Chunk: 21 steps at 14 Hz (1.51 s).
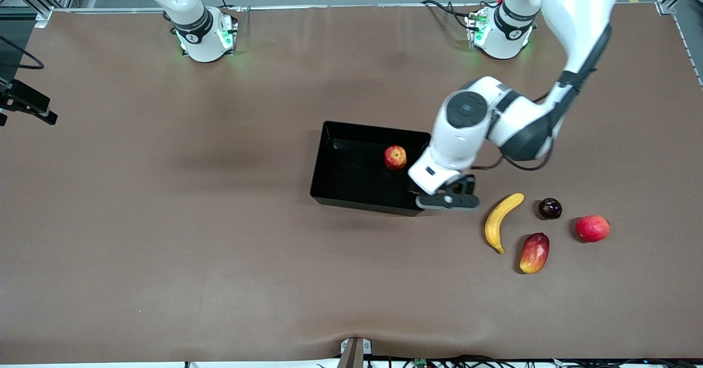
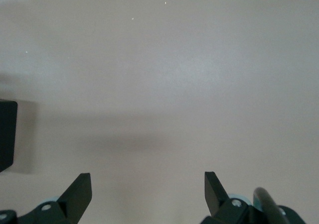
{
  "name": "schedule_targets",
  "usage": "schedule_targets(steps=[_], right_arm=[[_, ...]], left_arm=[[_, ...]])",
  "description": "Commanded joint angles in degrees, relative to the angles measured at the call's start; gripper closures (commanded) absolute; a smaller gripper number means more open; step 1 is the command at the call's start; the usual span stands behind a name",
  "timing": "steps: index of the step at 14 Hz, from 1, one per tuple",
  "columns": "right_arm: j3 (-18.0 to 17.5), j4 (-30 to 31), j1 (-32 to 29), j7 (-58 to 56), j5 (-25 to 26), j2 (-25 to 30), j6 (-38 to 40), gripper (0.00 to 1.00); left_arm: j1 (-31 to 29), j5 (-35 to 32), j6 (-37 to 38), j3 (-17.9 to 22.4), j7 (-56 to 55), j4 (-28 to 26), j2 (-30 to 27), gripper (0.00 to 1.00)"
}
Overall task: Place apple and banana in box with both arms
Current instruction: 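Move the left gripper to the yellow banana and lower onto it, then close the left gripper on the banana and lift it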
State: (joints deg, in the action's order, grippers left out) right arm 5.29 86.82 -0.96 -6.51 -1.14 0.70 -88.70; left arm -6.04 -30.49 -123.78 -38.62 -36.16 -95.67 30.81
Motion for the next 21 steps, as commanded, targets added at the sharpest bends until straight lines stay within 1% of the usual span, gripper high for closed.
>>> schedule_targets(steps=[1,4,6,8,9,12,13,15,17,18,20,21], right_arm=[[-0.4,-1.7,-0.3,1.2,0.2,0.2,2.6,0.00],[-0.4,-1.7,-0.4,1.3,-0.1,0.3,3.1,0.00],[-0.3,-1.7,-0.6,1.3,-0.4,0.1,3.1,0.00],[-0.3,-1.6,-0.8,1.3,-0.4,0.0,3.1,0.00],[-0.2,-1.7,-0.8,1.3,-0.4,-0.1,3.0,0.00],[-0.1,-1.6,-1.1,1.1,-0.5,-0.2,3.0,0.00],[-0.1,-1.6,-1.1,1.1,-0.5,-0.2,2.9,0.00],[-0.1,-1.6,-1.1,1.2,-0.5,-0.2,3.0,0.00],[0.0,-1.5,-1.1,1.2,-0.5,-0.3,3.0,0.00],[0.0,-1.4,-1.1,1.2,-0.5,-0.3,3.1,0.00],[-0.1,-1.3,-2.0,1.2,-0.5,-0.3,3.2,0.00],[-0.1,-1.3,-2.4,1.1,-0.6,-0.3,3.2,0.00]], left_arm=[[-5.9,1.4,1.1,-0.6,10.4,-0.1,0.0,0.00],[-12.2,1.5,1.1,-0.6,21.4,-0.4,2.5,0.00],[-13.9,1.4,1.0,-0.4,26.4,-1.6,3.4,0.00],[-16.2,1.3,0.6,-0.4,30.5,-1.7,5.7,0.00],[-16.4,1.1,0.2,-0.4,32.5,-1.8,6.8,0.00],[-16.4,0.3,-0.2,-0.2,32.8,-3.8,8.9,0.00],[-16.5,-1.1,-0.8,-0.2,32.8,-5.0,8.9,0.00],[-18.2,-6.0,-2.8,-0.1,32.8,-7.4,9.3,0.00],[-19.1,-7.3,-6.7,-0.1,32.9,-9.6,10.1,0.00],[-19.3,-7.8,-7.7,-0.1,32.9,-9.9,10.7,0.02],[-19.1,-9.0,-7.9,0.2,32.8,-9.9,11.4,0.22],[-19.1,-9.0,-7.9,0.2,32.8,-9.8,11.6,0.35]])
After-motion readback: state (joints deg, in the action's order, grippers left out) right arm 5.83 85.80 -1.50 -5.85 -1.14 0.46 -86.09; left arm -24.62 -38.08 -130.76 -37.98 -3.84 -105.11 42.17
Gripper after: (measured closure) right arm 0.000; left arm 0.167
